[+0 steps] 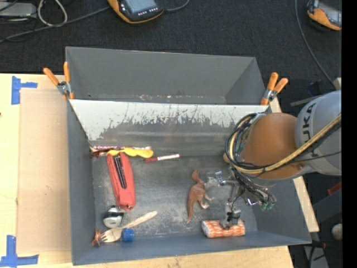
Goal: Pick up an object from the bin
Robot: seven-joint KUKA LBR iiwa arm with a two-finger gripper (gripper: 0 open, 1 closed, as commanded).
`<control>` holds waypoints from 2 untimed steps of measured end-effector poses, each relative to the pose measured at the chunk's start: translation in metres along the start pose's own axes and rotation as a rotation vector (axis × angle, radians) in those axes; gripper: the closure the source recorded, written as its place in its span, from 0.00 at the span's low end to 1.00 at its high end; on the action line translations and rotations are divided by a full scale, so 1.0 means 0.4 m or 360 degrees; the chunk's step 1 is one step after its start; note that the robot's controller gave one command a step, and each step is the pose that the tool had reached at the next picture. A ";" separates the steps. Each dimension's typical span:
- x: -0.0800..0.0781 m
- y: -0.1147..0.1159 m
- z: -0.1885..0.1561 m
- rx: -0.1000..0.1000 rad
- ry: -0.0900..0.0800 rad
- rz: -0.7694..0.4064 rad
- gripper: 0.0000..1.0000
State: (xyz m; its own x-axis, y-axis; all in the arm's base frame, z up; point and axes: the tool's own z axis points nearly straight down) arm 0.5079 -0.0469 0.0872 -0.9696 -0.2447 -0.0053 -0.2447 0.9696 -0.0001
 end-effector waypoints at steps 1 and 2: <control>-0.011 0.004 -0.016 -0.0001 -0.0001 -0.0368 0.00; -0.043 0.031 -0.018 -0.0001 -0.0002 -0.0181 0.00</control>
Offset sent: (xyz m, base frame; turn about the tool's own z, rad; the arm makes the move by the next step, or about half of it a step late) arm 0.0218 0.0271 0.0086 -0.2229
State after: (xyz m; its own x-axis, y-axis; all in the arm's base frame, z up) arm 0.5216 -0.0307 0.0945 -0.9355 -0.3533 -0.0064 -0.3533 0.9355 0.0000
